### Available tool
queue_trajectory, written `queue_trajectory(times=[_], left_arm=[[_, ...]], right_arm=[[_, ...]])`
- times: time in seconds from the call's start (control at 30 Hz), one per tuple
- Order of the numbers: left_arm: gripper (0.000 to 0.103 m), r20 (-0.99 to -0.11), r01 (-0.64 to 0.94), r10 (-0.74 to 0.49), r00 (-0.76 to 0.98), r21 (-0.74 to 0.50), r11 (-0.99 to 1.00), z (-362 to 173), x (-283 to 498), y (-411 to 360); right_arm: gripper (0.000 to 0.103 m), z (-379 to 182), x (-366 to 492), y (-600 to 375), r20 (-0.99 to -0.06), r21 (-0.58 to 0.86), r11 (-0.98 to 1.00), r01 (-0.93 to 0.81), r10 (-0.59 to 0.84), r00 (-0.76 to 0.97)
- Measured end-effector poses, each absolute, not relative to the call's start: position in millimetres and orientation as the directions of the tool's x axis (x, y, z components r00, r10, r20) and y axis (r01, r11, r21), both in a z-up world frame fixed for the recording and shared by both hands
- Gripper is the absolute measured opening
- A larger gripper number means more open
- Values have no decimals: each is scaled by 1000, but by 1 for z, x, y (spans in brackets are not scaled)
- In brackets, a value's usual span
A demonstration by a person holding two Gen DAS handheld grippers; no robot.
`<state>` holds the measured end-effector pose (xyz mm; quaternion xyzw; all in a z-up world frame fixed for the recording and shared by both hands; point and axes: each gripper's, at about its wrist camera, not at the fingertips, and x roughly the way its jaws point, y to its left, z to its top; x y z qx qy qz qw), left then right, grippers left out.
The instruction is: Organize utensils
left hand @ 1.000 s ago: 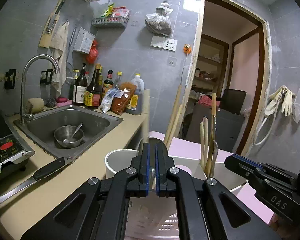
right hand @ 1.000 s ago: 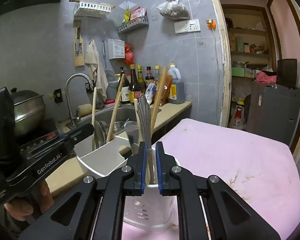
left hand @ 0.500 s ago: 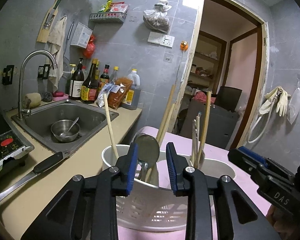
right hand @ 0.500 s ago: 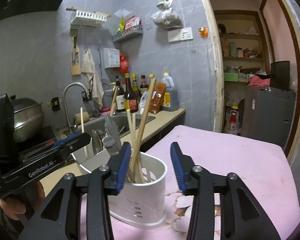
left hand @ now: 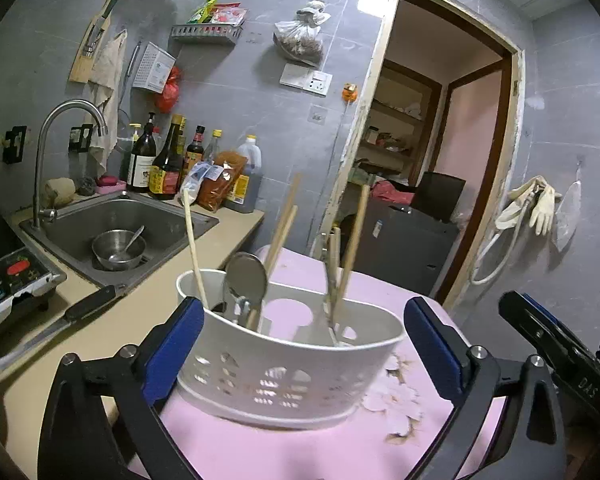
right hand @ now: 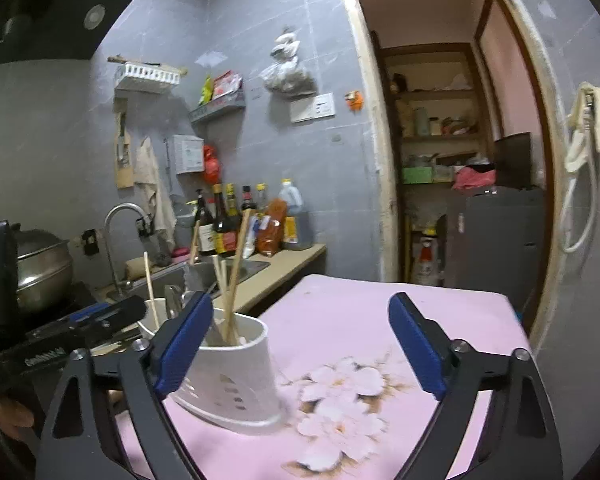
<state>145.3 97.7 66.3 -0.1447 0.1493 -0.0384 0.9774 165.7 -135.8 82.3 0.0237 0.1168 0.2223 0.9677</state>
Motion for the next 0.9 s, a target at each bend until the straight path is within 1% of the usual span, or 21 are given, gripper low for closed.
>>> queue_trajectory(times=[0.03,0.07,0.2,0.43,0.57,0.73,0.9], left_arm=[[101,-279,38,-124,952,-296,955,68,141,95],[101,-282,39,-125,951,-295,955,69,138,93],[101,-290,53,-137,947,-279,959,71,125,83],[101,-284,84,-145,948,-218,972,68,98,65],[101,-279,88,-137,950,-184,979,62,78,57],[101,-270,51,-94,958,-164,985,52,58,56],[101,-241,17,-45,969,-115,993,46,40,53]], right_arm=[[100,83,161,-142,-210,100,904,-416,428,879],[103,84,156,-147,-207,102,908,-406,419,884],[103,87,137,-164,-202,96,921,-377,389,899],[103,88,98,-187,-231,111,932,-346,363,903],[103,86,75,-191,-226,90,945,-315,327,917],[103,78,49,-192,-194,47,963,-264,268,944],[103,65,34,-187,-186,8,973,-229,226,956]])
